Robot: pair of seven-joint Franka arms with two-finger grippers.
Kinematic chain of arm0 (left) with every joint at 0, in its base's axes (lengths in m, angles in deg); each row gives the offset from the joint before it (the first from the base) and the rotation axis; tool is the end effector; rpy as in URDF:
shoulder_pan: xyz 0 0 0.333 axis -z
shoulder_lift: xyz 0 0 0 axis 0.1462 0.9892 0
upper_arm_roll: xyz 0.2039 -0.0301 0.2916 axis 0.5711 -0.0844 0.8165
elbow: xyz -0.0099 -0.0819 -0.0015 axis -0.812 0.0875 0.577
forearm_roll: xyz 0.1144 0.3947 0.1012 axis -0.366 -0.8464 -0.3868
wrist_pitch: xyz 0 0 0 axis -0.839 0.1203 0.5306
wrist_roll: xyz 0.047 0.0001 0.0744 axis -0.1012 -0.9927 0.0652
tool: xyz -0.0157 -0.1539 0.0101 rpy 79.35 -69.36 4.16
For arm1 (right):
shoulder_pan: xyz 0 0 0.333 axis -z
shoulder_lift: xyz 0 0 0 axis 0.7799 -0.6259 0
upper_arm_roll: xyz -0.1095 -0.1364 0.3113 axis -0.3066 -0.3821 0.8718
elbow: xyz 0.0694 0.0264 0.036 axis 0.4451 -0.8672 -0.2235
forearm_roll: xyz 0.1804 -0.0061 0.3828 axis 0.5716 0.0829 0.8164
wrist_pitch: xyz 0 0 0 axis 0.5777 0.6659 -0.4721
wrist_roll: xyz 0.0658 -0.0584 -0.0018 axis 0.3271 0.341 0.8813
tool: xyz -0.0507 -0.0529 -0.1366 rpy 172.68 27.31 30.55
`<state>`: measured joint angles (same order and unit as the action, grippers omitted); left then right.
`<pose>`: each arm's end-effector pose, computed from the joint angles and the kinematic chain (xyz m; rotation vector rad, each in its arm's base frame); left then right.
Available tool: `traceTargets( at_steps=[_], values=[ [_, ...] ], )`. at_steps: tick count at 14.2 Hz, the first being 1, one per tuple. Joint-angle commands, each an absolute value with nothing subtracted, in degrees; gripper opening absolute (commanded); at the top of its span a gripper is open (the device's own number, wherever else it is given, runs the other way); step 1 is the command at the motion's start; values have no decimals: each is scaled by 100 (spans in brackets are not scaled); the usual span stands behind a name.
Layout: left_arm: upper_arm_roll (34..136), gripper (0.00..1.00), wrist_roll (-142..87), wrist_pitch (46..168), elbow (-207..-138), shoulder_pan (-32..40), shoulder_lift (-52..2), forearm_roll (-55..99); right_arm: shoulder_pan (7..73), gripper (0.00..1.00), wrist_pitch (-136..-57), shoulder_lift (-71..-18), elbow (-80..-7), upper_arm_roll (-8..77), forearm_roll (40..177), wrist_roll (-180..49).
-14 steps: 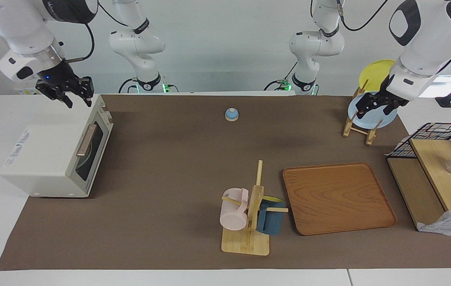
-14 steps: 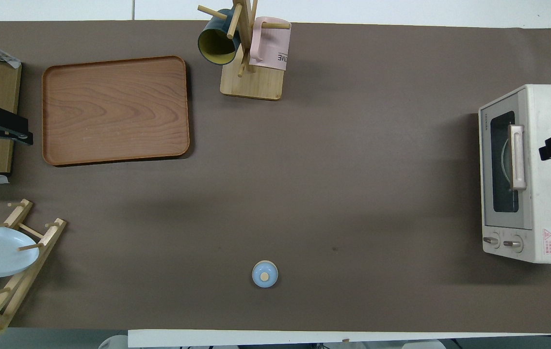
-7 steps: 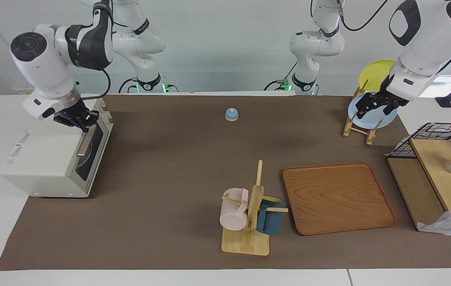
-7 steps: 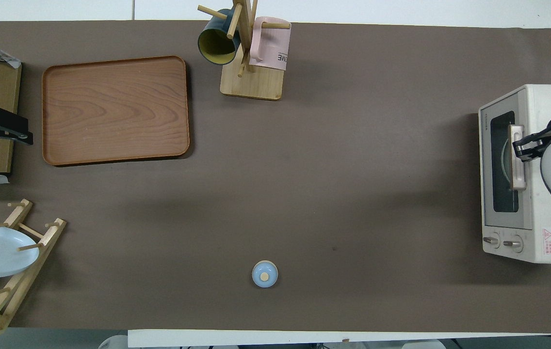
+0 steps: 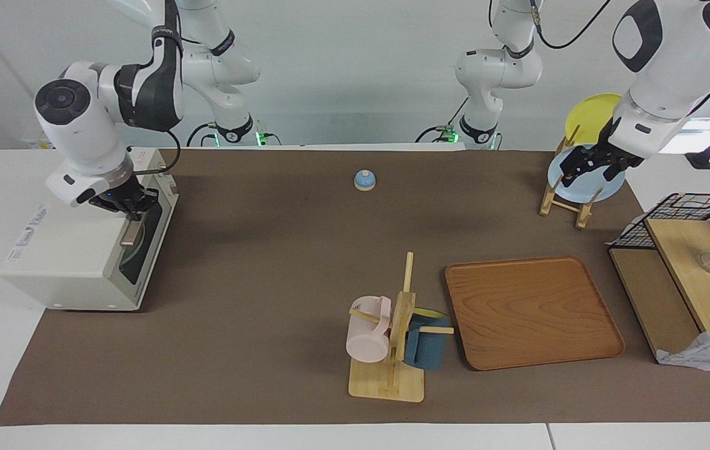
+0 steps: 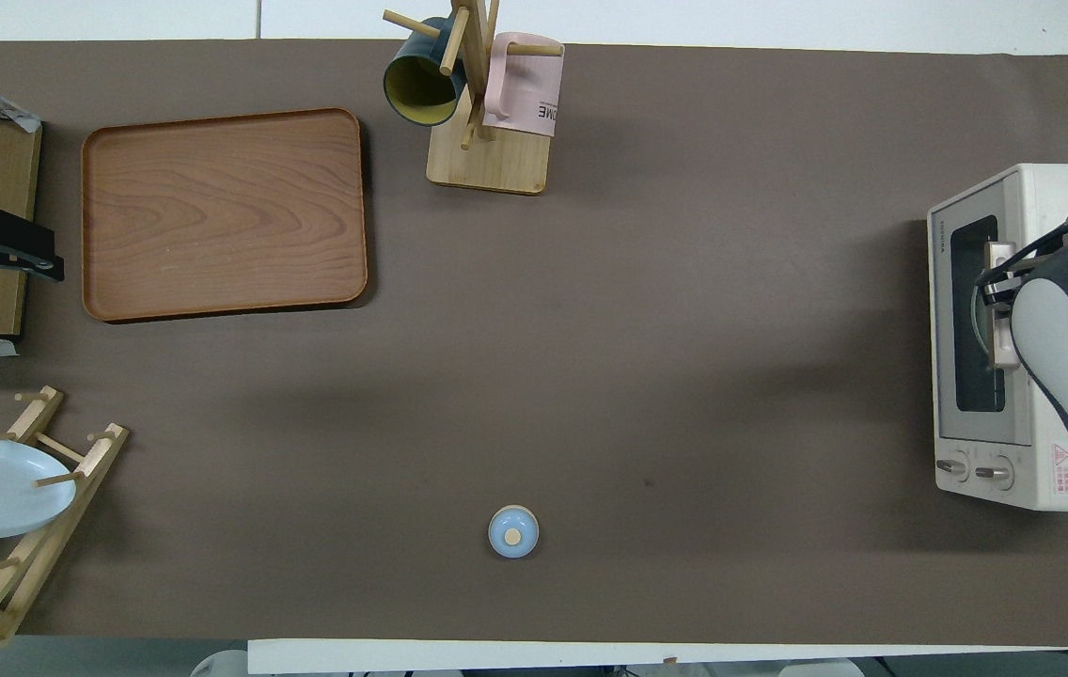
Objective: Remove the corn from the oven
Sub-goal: 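Grasp the oven door handle with the right gripper and pull it open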
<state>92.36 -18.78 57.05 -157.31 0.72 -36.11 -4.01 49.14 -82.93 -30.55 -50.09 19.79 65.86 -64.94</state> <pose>0.5691 -0.0477 0.5870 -3.1238 -0.0554 0.1298 0.5711 -0.0785 0.4544 2.9465 0.1787 -0.2209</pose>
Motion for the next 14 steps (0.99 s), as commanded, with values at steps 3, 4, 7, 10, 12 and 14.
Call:
traceTargets(
  at_steps=[3,4,7,10,12,14],
  values=[
    [9220,100,-1814,5677,-15700,56,-3614,-493,4888,0,-8586,-3021,-5220,2003,6441,-6666],
    [9220,100,-1814,5677,-15700,56,-3614,-493,4671,0,-8666,-3117,-5220,2011,6494,-6867],
    [9220,100,-1814,5677,-15700,56,-3614,-493,4231,0,-8982,-3398,-5220,2012,6512,-7597],
    [9220,100,-1814,5677,-15700,56,-3614,-493,4185,0,-9552,-3785,-5246,2012,6529,-7739],
    [9220,100,-1814,5677,-15700,56,-3614,-493,4194,0,-9905,-4074,-5282,2012,6974,-7748],
    [9220,100,-1814,5677,-15700,56,-3614,-493,4185,0,-10247,-4373,-5282,2012,7310,-7757]
  ],
)
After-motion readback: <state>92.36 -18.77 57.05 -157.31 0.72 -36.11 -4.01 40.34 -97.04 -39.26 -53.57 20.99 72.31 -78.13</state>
